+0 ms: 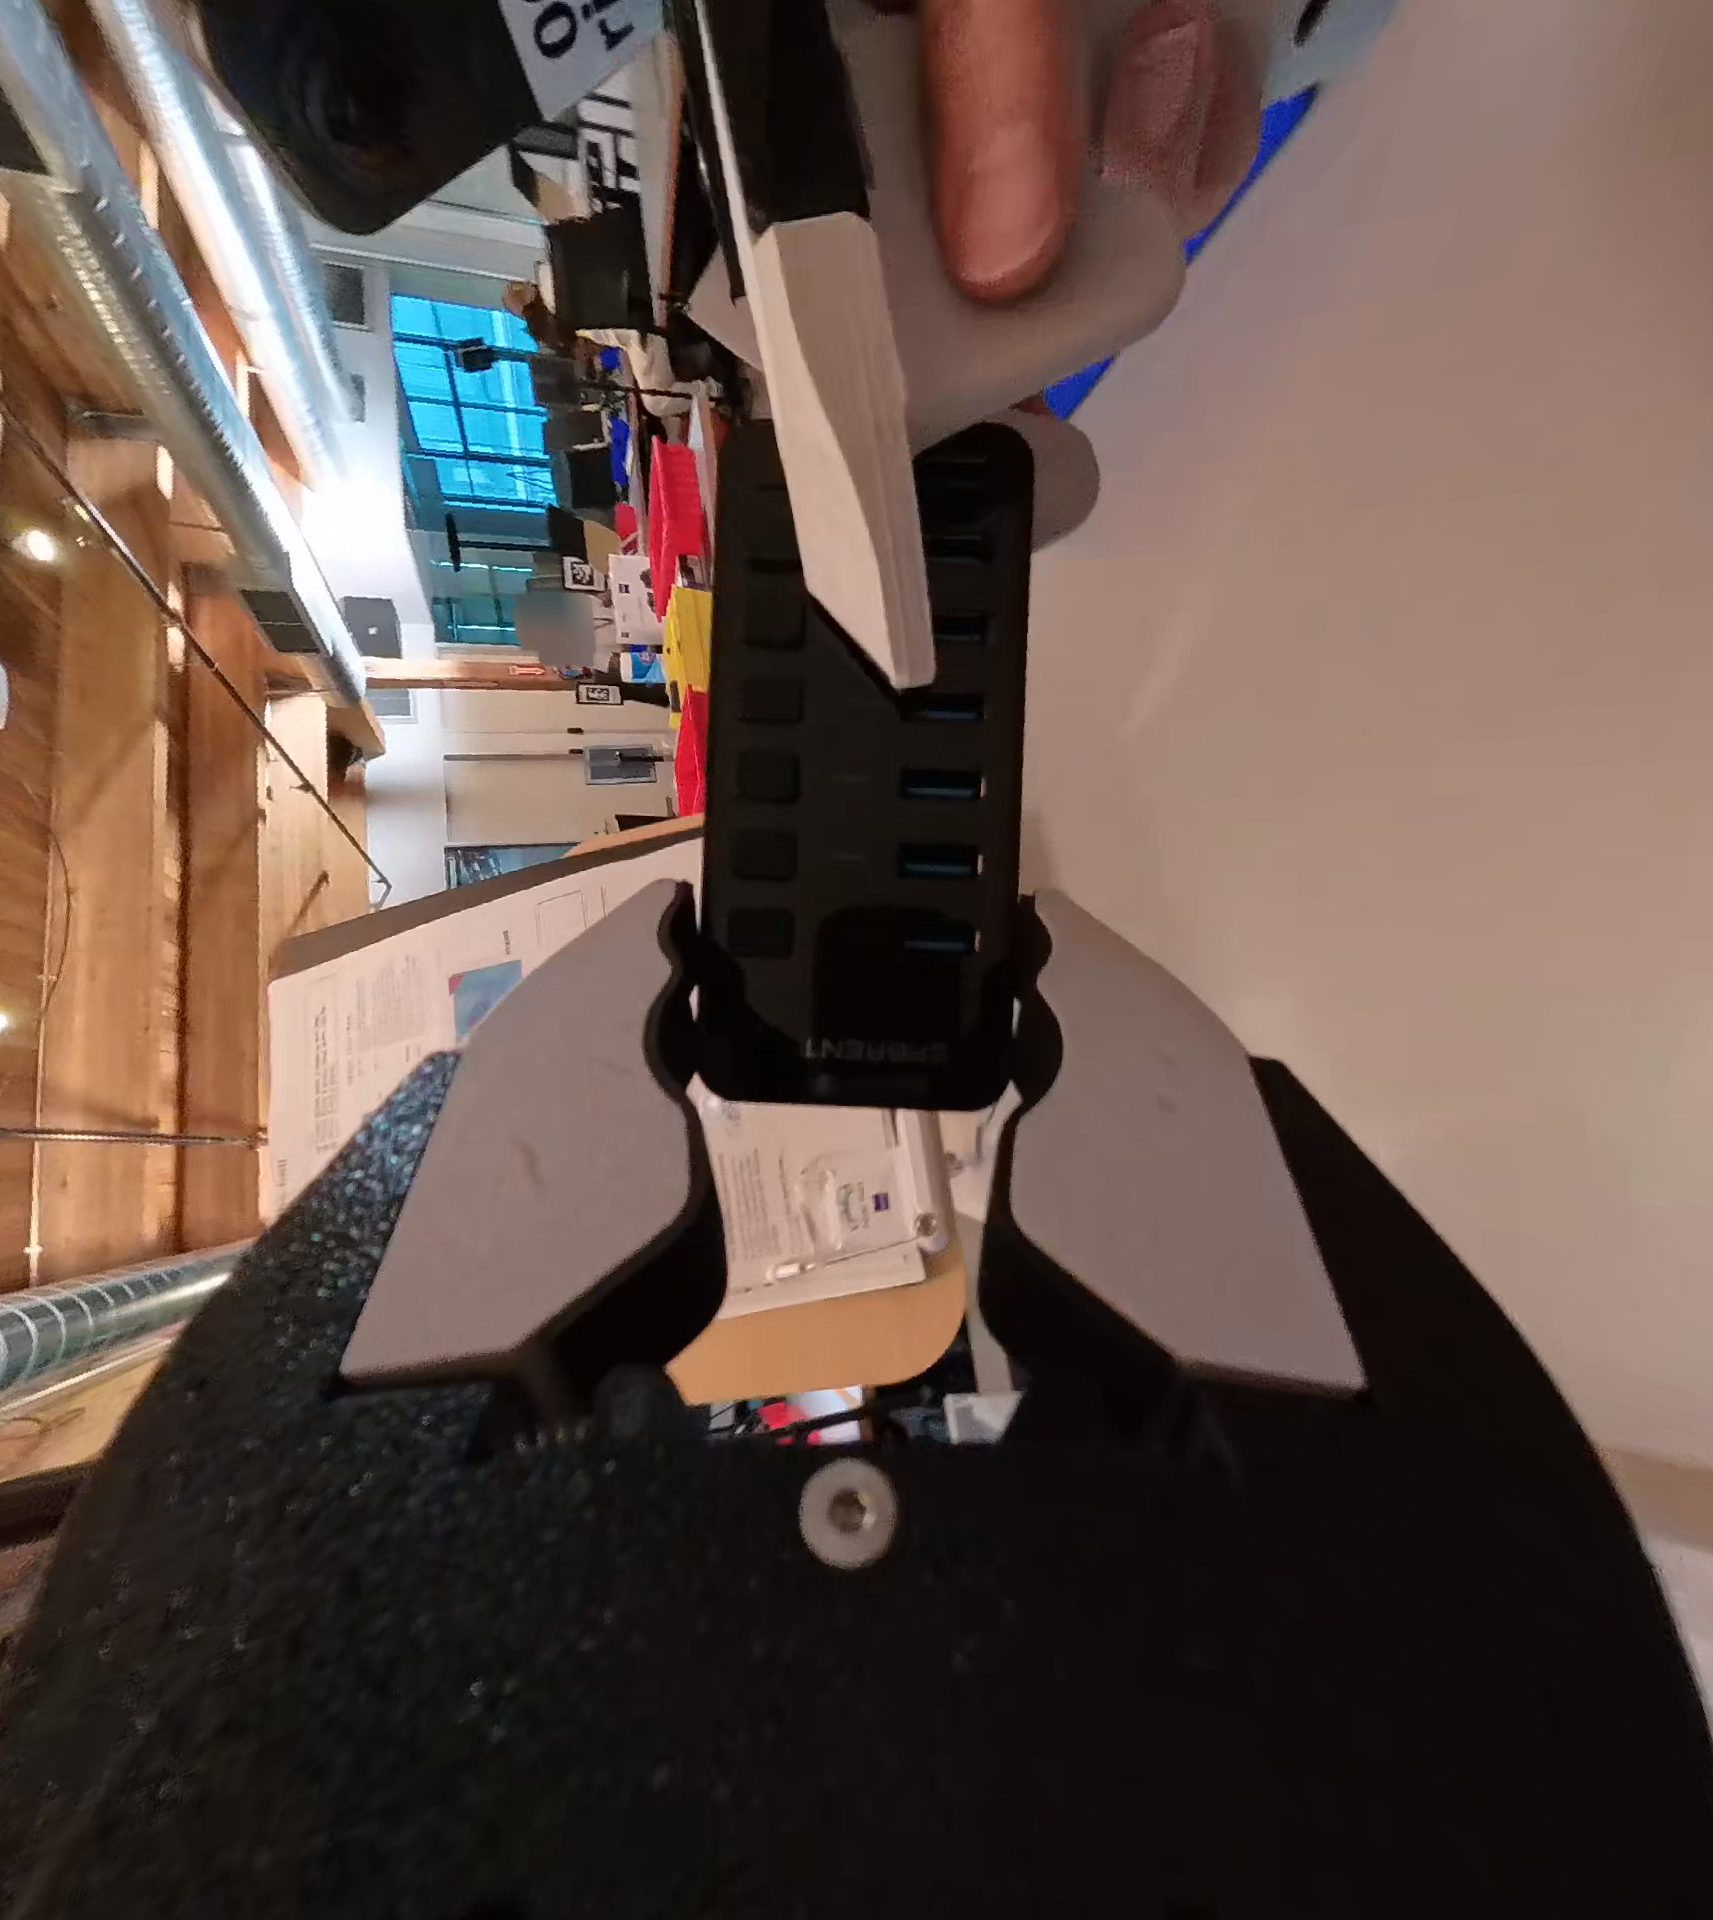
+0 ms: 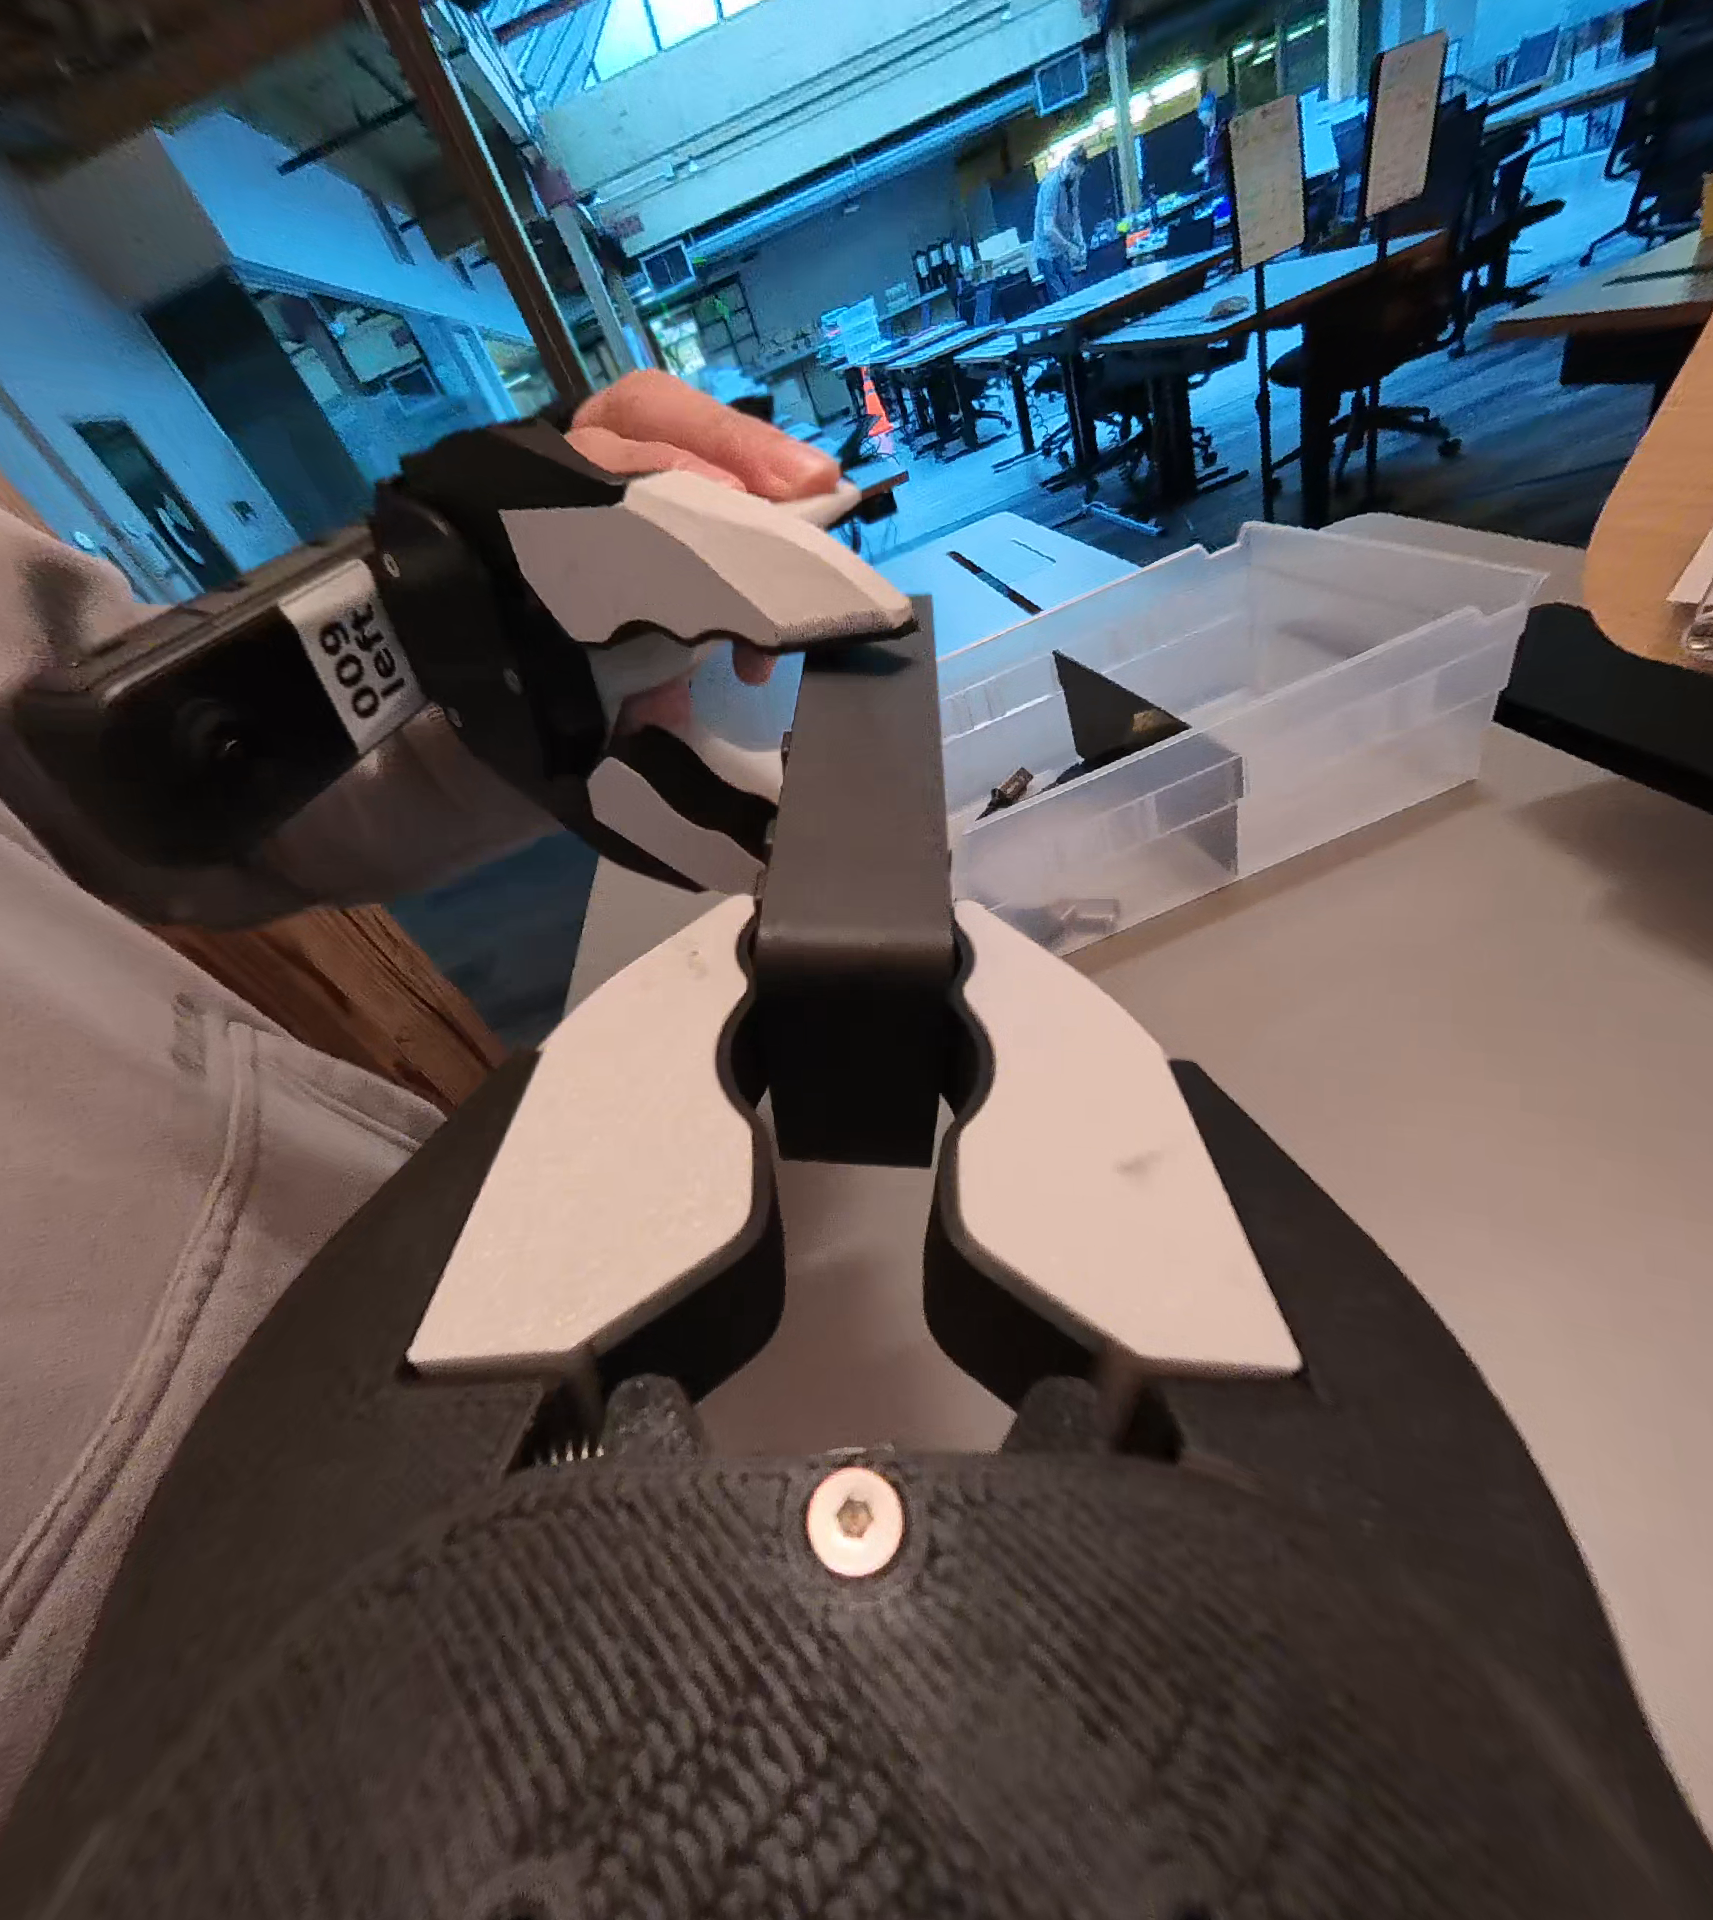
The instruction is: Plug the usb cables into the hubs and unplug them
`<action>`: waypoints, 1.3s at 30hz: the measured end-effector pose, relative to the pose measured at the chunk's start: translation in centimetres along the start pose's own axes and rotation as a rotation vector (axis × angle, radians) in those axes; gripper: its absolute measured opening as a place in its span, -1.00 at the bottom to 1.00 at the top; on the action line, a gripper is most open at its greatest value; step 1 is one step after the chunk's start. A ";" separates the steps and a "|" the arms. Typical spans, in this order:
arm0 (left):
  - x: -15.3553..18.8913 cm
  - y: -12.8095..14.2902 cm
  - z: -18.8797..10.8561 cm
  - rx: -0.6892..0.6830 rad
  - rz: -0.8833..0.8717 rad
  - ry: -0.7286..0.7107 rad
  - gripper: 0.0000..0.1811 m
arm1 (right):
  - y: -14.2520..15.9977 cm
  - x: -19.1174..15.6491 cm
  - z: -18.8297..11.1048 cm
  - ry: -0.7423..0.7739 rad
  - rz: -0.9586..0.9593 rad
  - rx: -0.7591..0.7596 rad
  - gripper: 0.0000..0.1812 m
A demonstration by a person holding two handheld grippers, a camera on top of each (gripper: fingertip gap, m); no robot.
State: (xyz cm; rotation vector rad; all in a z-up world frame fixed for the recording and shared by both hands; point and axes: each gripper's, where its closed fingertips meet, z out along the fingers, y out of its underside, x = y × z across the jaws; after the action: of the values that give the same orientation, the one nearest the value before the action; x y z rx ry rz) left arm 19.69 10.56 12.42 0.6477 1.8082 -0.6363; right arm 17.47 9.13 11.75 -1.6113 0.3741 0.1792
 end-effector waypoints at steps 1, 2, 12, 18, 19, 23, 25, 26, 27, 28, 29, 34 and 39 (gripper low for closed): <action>0.0 -0.2 0.0 0.012 -0.041 -0.023 -0.37 | 0.0 0.0 -0.2 0.001 -0.009 0.007 -0.68; -0.2 0.0 0.1 0.006 -0.125 -0.056 -0.36 | -0.2 0.0 -0.5 0.010 -0.020 0.037 -0.67; 0.0 -2.0 0.4 0.535 -2.354 0.306 -0.06 | -1.3 1.9 -3.6 0.387 -0.365 0.153 -0.68; 0.7 -3.2 1.7 0.629 -2.605 0.482 -0.02 | 1.4 1.0 -2.0 0.425 -0.556 -0.020 -0.67; 1.0 -3.3 1.8 0.617 -2.610 0.495 -0.07 | 1.7 0.9 -1.8 0.427 -0.575 -0.033 -0.67; 1.9 -3.1 1.7 0.669 -2.590 0.501 -0.36 | 2.2 0.6 -1.7 0.409 -0.604 -0.062 -0.67; 2.3 -3.1 1.6 0.663 -2.542 0.485 -0.36 | 2.9 0.6 -1.6 0.391 -0.618 -0.110 -0.66; 2.2 -3.1 1.5 0.663 -2.506 0.466 -0.36 | 3.2 0.6 -1.5 0.383 -0.606 -0.119 -0.63; 2.0 -3.0 1.3 0.662 -2.449 0.445 -0.36 | 3.3 0.4 -1.5 0.365 -0.577 -0.118 -0.57; 1.8 -3.0 1.2 0.654 -2.372 0.420 -0.36 | 3.3 0.1 -1.4 0.332 -0.525 -0.109 -0.44; 1.4 -3.0 0.9 0.648 -2.270 0.396 -0.37 | 3.2 0.2 -1.6 0.321 -0.452 -0.105 -0.32; 0.4 -4.0 -0.1 0.567 -1.758 0.404 -0.37 | 3.4 -0.6 -1.6 0.100 -0.051 -0.090 -0.01; 1.9 -5.2 0.2 0.440 -1.453 0.553 -0.37 | 4.7 -2.0 0.3 -0.036 -0.008 -0.164 0.01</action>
State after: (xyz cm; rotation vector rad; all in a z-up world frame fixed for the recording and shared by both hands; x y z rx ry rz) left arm 15.69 6.96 11.13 -0.4361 2.5235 -1.9802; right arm 13.99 9.53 8.02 -1.7687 0.3322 0.2373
